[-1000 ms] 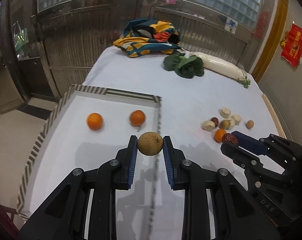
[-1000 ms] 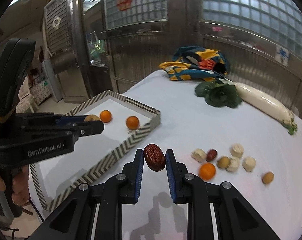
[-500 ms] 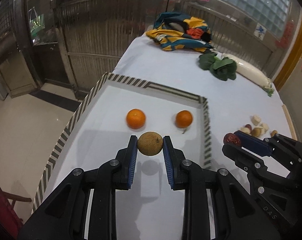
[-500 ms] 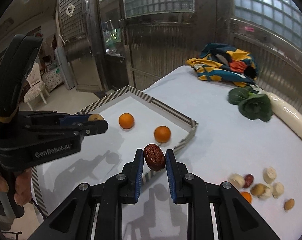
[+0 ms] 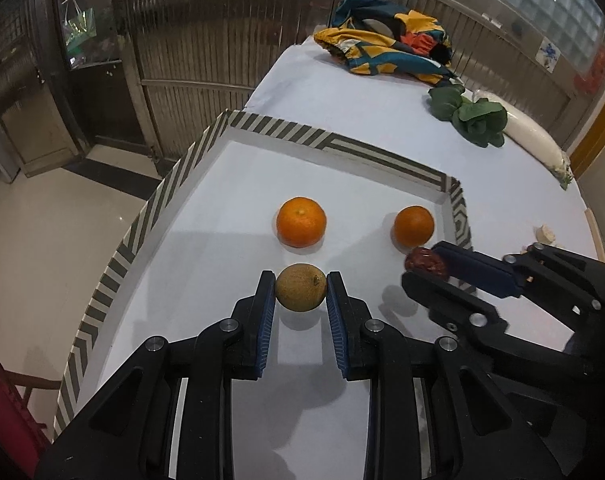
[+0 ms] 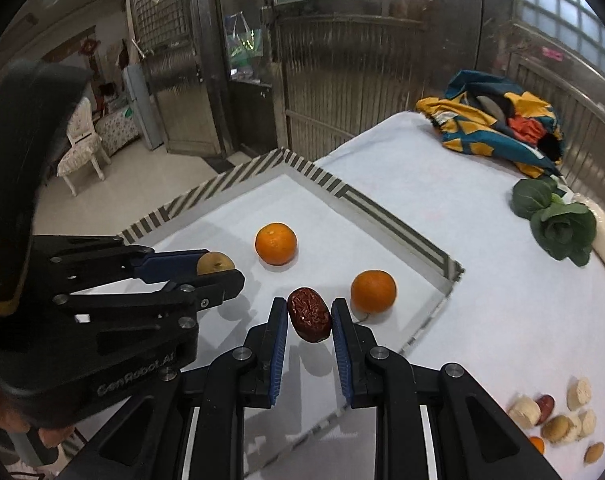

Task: Organize fruits
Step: 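Carry the pear and date into the tray and open both grippers, then withdraw both grippers from the tray back to the fruit pile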

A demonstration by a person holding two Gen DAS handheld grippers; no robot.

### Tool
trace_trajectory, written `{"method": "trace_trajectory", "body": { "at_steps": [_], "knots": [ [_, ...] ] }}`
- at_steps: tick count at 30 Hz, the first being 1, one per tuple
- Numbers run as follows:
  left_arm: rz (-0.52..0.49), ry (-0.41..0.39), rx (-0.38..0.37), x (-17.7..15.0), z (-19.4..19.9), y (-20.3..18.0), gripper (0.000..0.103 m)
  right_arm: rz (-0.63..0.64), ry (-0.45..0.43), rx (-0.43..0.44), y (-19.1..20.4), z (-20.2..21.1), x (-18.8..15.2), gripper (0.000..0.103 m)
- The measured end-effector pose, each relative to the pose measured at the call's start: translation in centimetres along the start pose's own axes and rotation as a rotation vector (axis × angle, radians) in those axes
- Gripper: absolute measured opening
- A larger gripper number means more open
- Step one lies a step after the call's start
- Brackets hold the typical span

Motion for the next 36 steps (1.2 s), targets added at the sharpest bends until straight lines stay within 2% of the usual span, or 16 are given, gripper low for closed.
{"method": "trace_trajectory", "body": {
  "at_steps": [13,19,27,30,32,34,36],
  "knots": [
    [-0.001,0.028,0.063,-0.1,-1.7,0.4,0.025,-0.001,0.081,-0.005,-0.7,-4.1,-0.3,0.022],
    [0.008,0.033,0.088,0.0,-1.9,0.4,0.025,-0.007,0.084,-0.004,-0.7,-4.4,-0.3,0.022],
    [0.037,0.045,0.082,-0.3,-1.8,0.8,0.026,-0.006,0.077,-0.007,-0.5,-3.8,-0.3,0.027],
    [0.038,0.037,0.093,-0.3,-1.3,0.8,0.035,-0.015,0.063,-0.009,-0.5,-3.1,-0.4,0.030],
    [0.043,0.022,0.105,-0.4,-0.8,0.8,0.052,-0.018,0.053,-0.017,-0.6,-2.6,-0.4,0.030],
    [0.054,0.006,0.100,-0.4,-0.3,0.9,0.062,-0.032,0.037,-0.014,-0.9,-1.7,-0.6,0.030],
    [0.054,-0.008,0.088,-0.4,0.2,0.7,0.063,-0.048,0.024,-0.003,-1.3,-0.8,-0.7,0.033]
  ]
}}
Point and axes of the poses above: each gripper's, at about its wrist camera, not at the fingertips, and z roughly against the way its jaws point, y to its left, x to its top, the point moved 1 cm from there along -z, roughly the way its jaws point, and after that the axes turned 14 degrees about -z, right-handed, at the moved point
